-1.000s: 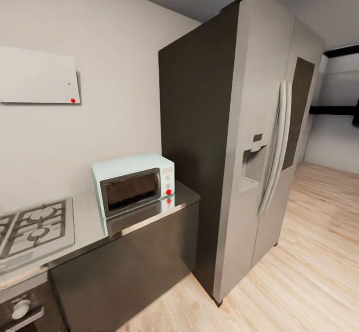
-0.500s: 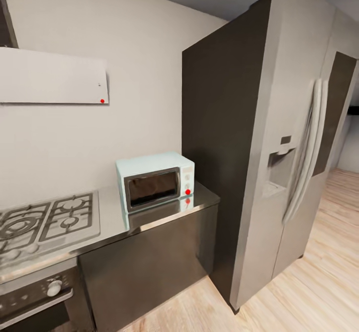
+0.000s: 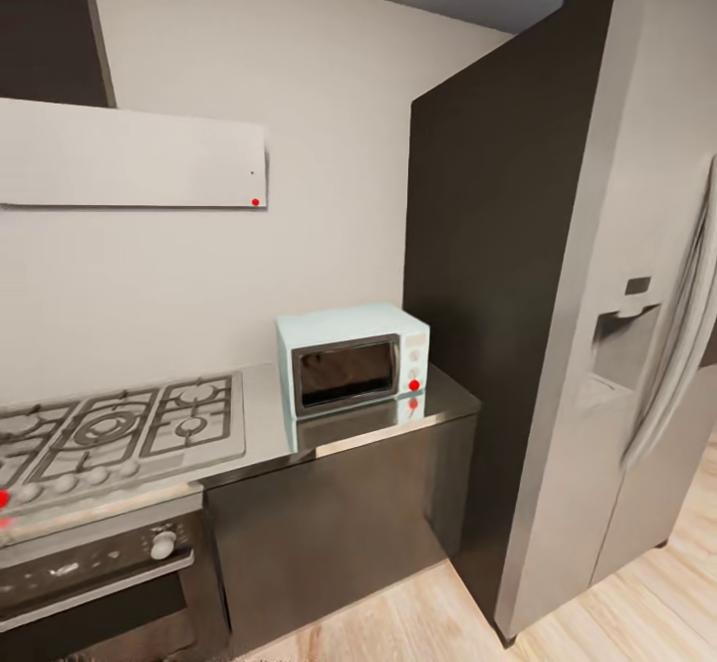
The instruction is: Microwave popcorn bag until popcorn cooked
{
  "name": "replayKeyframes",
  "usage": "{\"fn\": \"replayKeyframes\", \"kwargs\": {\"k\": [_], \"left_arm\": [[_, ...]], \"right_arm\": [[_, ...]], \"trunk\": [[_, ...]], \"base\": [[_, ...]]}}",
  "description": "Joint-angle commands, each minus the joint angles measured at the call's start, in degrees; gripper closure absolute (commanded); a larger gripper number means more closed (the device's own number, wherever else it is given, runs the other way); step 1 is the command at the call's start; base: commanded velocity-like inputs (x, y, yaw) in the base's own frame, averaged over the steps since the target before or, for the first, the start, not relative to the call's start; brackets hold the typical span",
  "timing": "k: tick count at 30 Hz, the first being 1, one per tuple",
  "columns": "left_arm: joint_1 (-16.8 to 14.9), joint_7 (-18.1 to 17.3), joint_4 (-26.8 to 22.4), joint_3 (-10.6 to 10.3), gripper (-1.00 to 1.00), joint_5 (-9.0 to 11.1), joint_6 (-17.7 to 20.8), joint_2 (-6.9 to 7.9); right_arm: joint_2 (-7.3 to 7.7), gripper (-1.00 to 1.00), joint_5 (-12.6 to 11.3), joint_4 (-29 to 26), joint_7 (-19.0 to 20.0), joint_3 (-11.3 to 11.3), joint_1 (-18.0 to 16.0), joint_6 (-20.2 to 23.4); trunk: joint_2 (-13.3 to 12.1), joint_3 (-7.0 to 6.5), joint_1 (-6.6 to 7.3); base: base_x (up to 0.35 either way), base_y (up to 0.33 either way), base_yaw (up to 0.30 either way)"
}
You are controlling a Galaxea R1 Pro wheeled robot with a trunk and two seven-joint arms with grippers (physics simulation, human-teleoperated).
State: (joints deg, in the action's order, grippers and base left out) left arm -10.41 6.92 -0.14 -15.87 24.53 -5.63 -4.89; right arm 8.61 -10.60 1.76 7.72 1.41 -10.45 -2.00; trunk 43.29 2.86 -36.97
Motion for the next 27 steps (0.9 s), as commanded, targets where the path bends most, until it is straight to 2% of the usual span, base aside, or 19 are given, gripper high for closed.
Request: {"fn": "replayKeyframes", "kwargs": {"k": [1,7,12,14,17,27], "left_arm": [[-0.05,0.18,0.05,-0.48,-1.00,0.43,-0.17,-0.03],[-0.05,0.19,0.05,-0.48,-1.00,0.43,-0.17,-0.07],[-0.05,0.15,0.05,-0.48,-1.00,0.43,-0.17,-0.10],[-0.05,0.19,0.05,-0.48,-1.00,0.43,-0.17,-0.11],[-0.03,0.19,0.05,-0.48,-1.00,0.43,-0.17,-0.12],[-0.02,0.20,0.05,-0.48,-1.00,0.43,-0.17,-0.12]], "right_arm": [[0.01,-1.00,-0.54,0.18,-0.01,0.17,-0.09,-0.20],[-0.08,-1.00,1.91,0.18,-0.57,0.17,-0.09,-0.28],[-0.08,-1.00,2.38,0.19,-0.58,0.17,-0.09,-0.22],[-0.10,-1.00,3.96,0.22,-0.60,0.17,-0.09,-0.21],[-0.90,-1.00,6.50,0.24,-0.60,0.17,-0.09,-0.33],[-1.40,-1.00,7.18,0.18,-0.60,0.17,0.13,-0.46]], "trunk": [[0.07,0.10,-0.01],[0.07,0.10,-0.01],[0.07,0.10,-0.01],[0.07,0.10,-0.01],[0.07,0.10,-0.01],[0.07,0.10,-0.01]], "base": [[0.000,0.000,0.273],[0.000,0.000,0.273],[0.000,0.000,0.274],[0.000,0.000,0.274],[0.000,0.000,0.274],[0.000,0.000,0.273]]}}
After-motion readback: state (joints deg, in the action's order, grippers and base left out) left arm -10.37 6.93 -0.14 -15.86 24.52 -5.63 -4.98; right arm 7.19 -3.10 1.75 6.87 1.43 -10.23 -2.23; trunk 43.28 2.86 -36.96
